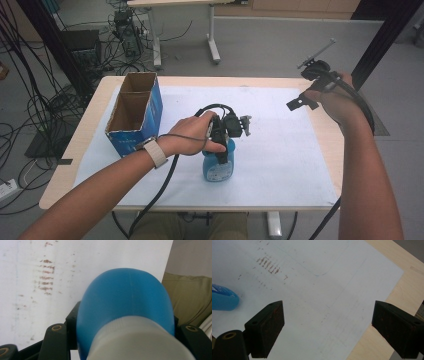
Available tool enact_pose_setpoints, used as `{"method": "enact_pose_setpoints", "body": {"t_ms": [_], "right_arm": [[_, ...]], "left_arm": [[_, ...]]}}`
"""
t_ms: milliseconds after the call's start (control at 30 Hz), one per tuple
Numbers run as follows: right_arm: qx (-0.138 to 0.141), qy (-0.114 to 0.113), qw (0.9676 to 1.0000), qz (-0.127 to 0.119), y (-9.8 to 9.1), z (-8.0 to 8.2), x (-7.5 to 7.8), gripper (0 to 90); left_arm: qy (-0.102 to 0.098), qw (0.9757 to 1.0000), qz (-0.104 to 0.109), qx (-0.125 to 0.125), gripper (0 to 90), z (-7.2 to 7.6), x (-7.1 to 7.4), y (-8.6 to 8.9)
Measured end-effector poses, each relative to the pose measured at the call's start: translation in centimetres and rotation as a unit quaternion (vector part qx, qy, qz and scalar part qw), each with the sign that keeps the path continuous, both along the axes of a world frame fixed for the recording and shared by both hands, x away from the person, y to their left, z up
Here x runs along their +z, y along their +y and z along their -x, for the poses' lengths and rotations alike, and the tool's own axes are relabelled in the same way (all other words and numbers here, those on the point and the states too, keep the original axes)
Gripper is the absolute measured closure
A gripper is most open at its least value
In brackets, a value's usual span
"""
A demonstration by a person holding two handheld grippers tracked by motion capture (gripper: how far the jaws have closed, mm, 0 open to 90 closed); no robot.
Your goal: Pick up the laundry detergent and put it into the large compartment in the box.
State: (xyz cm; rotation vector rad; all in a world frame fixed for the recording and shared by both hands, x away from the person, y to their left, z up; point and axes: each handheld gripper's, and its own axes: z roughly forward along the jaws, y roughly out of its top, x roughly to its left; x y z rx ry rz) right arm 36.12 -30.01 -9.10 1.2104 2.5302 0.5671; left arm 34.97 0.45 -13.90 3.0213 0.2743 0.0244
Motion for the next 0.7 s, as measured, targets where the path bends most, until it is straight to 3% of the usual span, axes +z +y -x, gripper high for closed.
{"method": "enact_pose_setpoints", "body": {"t_ms": [700], "right_arm": [[-0.001,-0.004,1.0000,-0.002,0.0,0.5,0.3,10.9]], "left_arm": [[-0.032,0.9982,0.002,0.052,39.7,1.2,6.0,1.0]]}}
